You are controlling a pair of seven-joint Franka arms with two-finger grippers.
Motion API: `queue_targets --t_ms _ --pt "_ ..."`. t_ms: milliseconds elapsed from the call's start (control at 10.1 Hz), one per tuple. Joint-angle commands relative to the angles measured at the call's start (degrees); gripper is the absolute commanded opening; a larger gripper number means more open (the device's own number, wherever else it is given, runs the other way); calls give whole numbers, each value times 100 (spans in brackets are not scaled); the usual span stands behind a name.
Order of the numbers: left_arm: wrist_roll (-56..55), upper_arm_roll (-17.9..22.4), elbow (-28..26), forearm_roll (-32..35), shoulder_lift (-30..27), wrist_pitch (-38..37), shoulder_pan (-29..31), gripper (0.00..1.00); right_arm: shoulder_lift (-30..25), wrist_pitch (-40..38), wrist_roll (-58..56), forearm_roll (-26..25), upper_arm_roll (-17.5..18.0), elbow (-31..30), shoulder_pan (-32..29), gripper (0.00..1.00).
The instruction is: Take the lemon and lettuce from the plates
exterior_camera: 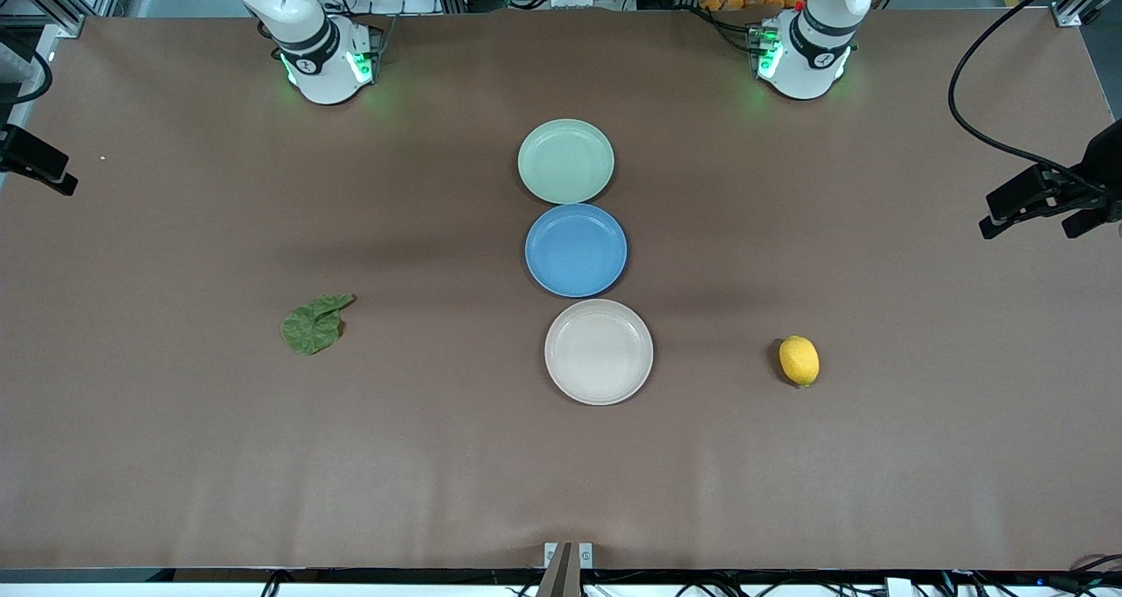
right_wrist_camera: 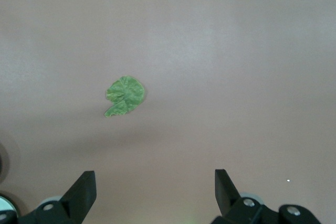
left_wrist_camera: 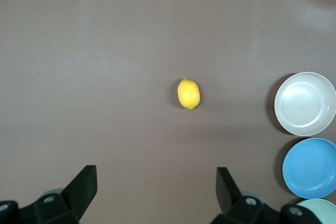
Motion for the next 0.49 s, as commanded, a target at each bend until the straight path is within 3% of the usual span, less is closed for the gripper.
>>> queue_targets --t_ms 0,296,395 --pt "16 -38 -67 -290 -148 -134 70 100 21 97 -54 93 -45 -2 41 100" --pt "7 50 -67 -248 -157 -196 -60 100 -58 124 -72 93 -54 -55 24 100" --pt "7 146 -67 -238 -157 -257 -140 100 -76 316 -72 93 -45 -351 24 100"
